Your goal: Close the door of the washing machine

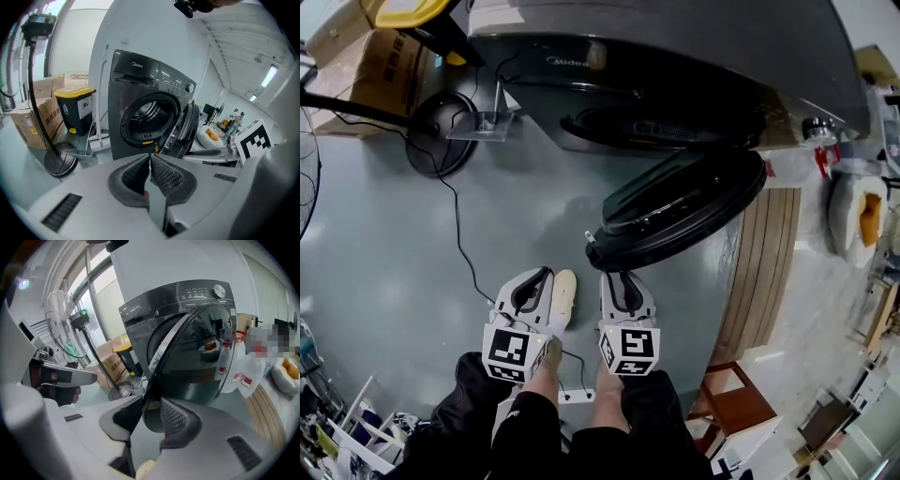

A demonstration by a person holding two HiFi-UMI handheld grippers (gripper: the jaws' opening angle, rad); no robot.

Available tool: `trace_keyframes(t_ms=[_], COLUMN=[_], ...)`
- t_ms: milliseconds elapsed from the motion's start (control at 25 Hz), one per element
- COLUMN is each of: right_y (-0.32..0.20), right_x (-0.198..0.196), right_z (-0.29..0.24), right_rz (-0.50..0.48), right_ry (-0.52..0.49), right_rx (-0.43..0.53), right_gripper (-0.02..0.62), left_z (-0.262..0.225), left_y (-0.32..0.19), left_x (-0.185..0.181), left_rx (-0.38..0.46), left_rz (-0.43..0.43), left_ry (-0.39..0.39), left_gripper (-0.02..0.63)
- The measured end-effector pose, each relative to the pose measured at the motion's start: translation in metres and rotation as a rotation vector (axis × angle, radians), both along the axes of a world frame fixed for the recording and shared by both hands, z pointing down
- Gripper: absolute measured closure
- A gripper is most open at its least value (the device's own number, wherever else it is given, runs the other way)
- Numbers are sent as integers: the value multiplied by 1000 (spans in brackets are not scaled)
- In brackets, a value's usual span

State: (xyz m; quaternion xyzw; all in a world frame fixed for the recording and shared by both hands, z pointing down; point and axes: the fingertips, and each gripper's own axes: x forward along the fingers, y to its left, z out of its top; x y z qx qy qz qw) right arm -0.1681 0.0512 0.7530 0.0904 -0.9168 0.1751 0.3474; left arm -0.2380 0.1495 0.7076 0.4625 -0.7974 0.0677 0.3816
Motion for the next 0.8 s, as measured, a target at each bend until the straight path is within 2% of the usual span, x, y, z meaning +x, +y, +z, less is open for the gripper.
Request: trace_keyframes(t_ms=[120,440,800], right_y=[2,3,3], right_x=[-20,-59,-100], right_z=[0,-1,-6], right_rz=[-4,-1,-62], right_ry=[-1,-28,-56], right_rx=[1,2,40], right_gripper=[459,463,469], left_z=[-1,1,0], left_y=[-2,5,20], left_x=[-23,-54,-80], left_rx=[9,14,22], left_rz=[-2,-35,-106], left_ry=[-8,-17,-17], left_gripper=[574,574,574])
